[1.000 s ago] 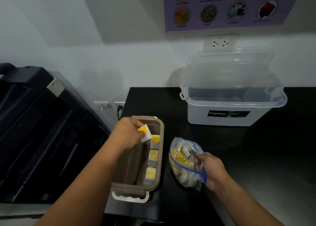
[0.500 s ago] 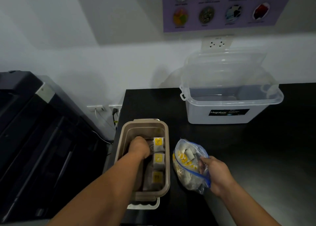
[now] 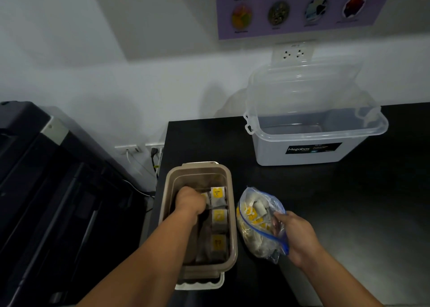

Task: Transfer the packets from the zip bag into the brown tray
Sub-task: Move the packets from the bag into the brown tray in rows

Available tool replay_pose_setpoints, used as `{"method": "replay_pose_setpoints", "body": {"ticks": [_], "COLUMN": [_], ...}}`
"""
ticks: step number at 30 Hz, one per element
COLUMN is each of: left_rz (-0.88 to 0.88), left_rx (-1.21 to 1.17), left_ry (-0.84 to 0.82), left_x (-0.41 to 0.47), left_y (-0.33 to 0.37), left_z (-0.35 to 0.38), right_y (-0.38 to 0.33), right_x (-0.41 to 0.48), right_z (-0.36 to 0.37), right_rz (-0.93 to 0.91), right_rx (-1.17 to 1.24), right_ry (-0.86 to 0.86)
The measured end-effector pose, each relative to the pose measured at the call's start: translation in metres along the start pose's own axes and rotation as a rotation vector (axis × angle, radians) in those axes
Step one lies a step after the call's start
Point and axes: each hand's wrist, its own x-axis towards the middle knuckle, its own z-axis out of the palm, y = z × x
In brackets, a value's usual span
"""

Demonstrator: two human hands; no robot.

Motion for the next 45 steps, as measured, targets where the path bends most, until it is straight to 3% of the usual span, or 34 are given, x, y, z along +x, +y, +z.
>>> {"method": "replay_pose_setpoints", "body": {"ticks": [5, 13, 20, 24, 27, 31, 33, 35, 37, 41, 45], "left_rz": [-0.115, -0.157, 0.120, 0.488, 0.680, 0.615, 0.513, 0.582, 0.730, 0.842, 0.813], "left_rx": [-0.289, -0.429, -0.365, -0.057, 0.172, 0.711, 1.012, 1.207, 1.301, 1.396, 1.442], "left_ry": [-0.033, -0.051, -0.101, -0.087, -0.197, -0.423, -0.457, -0.425, -0.355, -0.305, -0.344], "left_x": [-0.001, -0.009, -0.062, -0.092, -0.110, -0.108, -0.102, -0.098, -0.095, -0.095, -0.099], "left_y": [0.001, 0.003, 0.033, 0.058, 0.073, 0.098, 0.104, 0.098, 0.088, 0.080, 0.081], "left_z": [0.000, -0.007, -0.027, -0.022, -0.006, 0.042, 0.068, 0.089, 0.101, 0.110, 0.116], "right_y": [-0.001, -0.002, -0.005, -0.008, -0.010, -0.014, -0.017, -0.019, -0.021, -0.022, -0.024], "right_x": [-0.001, -0.001, -0.002, -0.002, -0.002, -0.002, -0.001, -0.001, 0.000, 0.000, -0.001], "right_z": [0.002, 0.000, 0.001, -0.001, -0.001, -0.008, -0.012, -0.017, -0.023, -0.031, -0.036], "right_rz": [0.006, -0.010, -0.010, -0.023, -0.044, -0.052, -0.049, -0.029, -0.014, -0.024, -0.021], "right_rx": [0.002, -0.041, -0.036, -0.065, -0.102, -0.168, -0.180, -0.185, -0.178, -0.165, -0.164], "right_ry": [0.004, -0.005, -0.062, -0.067, -0.063, -0.050, -0.043, -0.048, -0.054, -0.054, -0.058]}}
